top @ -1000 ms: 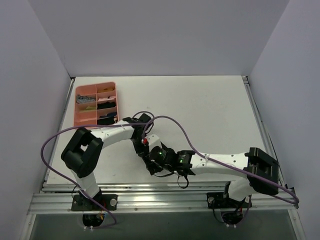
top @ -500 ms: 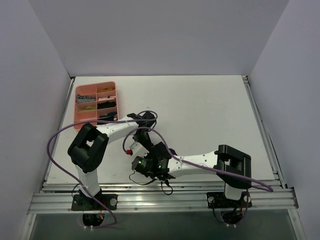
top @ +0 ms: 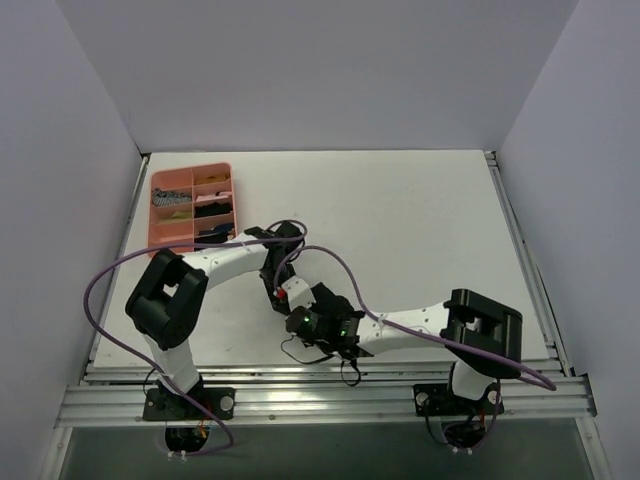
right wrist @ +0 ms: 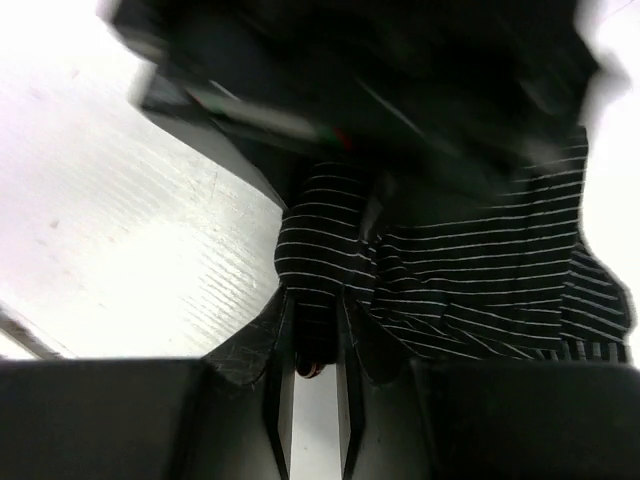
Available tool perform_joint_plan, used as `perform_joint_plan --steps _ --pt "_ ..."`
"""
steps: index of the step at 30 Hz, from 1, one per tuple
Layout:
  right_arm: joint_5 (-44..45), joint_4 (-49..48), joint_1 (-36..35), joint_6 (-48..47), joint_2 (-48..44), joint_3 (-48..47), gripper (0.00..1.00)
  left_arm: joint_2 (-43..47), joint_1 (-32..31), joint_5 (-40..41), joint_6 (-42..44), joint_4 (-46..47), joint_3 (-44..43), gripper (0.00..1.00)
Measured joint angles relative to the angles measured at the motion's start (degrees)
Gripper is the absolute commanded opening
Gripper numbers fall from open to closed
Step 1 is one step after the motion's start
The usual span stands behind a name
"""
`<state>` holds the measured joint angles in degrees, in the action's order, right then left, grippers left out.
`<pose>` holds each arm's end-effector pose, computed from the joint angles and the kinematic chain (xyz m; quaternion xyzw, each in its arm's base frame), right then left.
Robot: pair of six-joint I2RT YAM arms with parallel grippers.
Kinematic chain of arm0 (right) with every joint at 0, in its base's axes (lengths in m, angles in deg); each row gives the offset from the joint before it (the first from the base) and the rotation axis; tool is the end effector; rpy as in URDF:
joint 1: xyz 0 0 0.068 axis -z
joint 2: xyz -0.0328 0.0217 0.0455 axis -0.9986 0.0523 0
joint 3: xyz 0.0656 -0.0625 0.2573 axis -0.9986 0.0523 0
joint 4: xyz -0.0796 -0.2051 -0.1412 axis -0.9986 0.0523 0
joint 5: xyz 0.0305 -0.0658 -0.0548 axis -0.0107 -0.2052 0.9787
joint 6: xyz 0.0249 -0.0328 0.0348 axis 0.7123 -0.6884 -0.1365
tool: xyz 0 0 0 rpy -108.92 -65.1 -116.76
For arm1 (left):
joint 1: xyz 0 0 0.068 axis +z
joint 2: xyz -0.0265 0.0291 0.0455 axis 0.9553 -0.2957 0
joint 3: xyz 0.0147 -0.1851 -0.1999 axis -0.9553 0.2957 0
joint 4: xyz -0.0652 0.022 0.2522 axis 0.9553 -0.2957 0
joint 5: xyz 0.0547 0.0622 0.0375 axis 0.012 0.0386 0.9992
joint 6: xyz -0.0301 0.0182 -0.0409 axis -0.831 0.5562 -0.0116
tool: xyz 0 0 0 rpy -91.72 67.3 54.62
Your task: Roll the underwear
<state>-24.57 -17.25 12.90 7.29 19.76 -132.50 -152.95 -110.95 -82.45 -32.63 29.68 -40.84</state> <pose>0.1087 0.3290 0.1716 -0.3050 0.8304 0.1946 0.4237 0.2527 -0.2055 0.1647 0.1641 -0.9822 0.0868 0.0278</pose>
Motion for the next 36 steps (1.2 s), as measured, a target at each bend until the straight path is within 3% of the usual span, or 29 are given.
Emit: perform_joint_plan --steps 6,11,26,36 --pt "-12.2 -16.2 6.8 6.1 -6.7 12.6 0.0 2.6 5.8 -0.1 1.3 -0.5 0.4 0.53" --pt "-24.2 -27.1 13.6 9.6 -6.5 17.7 0.0 8.6 10.3 3.5 1.7 -0.6 4.5 0.55" --pt "-49.8 -59.2 24.4 18.3 9.2 21.4 0.0 18.2 7.5 4.3 2.3 7.3 12.7 0.62" --pt "-56.0 -65.9 26.6 20.5 13.9 21.0 0.0 18.5 7.5 4.4 2.5 10.4 14.0 0.63"
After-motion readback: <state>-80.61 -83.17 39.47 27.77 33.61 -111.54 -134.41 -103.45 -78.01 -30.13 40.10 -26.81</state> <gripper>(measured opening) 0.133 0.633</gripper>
